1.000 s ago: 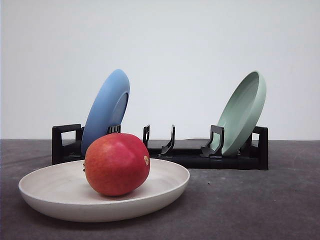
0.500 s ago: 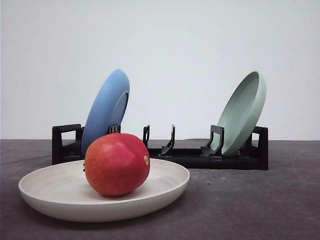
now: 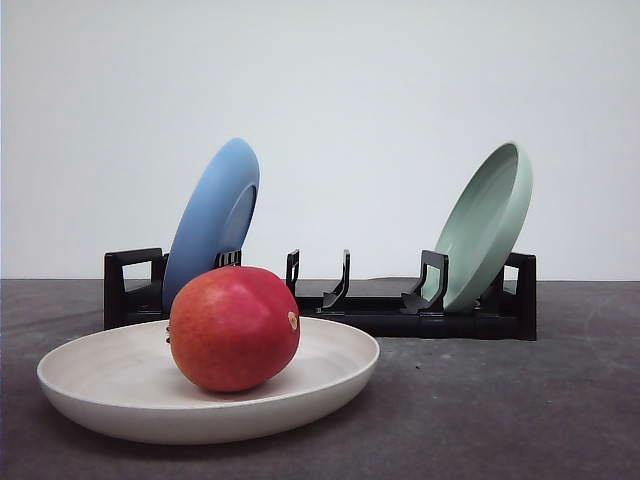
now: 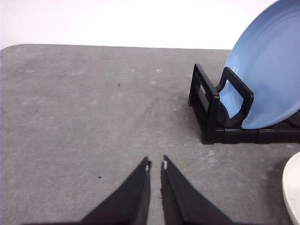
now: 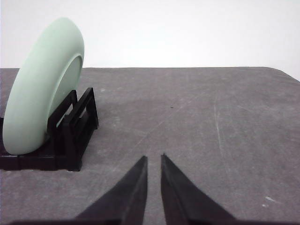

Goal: Place pomegranate in white plate

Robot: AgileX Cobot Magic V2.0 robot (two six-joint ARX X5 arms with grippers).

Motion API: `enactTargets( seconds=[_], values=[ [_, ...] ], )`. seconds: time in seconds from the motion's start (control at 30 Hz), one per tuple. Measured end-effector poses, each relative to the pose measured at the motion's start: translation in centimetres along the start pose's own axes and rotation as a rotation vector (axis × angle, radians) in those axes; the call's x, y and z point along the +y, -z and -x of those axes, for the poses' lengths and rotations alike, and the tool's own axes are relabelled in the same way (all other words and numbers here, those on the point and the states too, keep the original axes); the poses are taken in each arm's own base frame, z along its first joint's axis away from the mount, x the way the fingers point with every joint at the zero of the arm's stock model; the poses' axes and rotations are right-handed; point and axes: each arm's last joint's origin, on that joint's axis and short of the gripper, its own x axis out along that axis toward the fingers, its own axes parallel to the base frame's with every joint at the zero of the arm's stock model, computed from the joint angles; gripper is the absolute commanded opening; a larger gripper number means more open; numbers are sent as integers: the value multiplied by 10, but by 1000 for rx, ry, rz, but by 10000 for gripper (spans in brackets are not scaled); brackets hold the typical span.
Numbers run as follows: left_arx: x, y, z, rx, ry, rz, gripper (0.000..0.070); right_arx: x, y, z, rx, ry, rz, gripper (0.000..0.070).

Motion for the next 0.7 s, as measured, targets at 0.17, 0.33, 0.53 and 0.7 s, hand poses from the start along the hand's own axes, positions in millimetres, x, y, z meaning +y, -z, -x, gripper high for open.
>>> enactTargets(
  seconds=[0.17,0.33,0.53,0.7],
  values=[
    [0,0,0,0,0,0,22,0,0,0,0,0,0,49],
    [0,0,0,0,0,0,22,0,0,0,0,0,0,49],
    [0,0,0,0,0,0,22,0,0,0,0,0,0,49],
    [0,0,0,0,0,0,23,0,0,0,0,0,0,49]
  ],
)
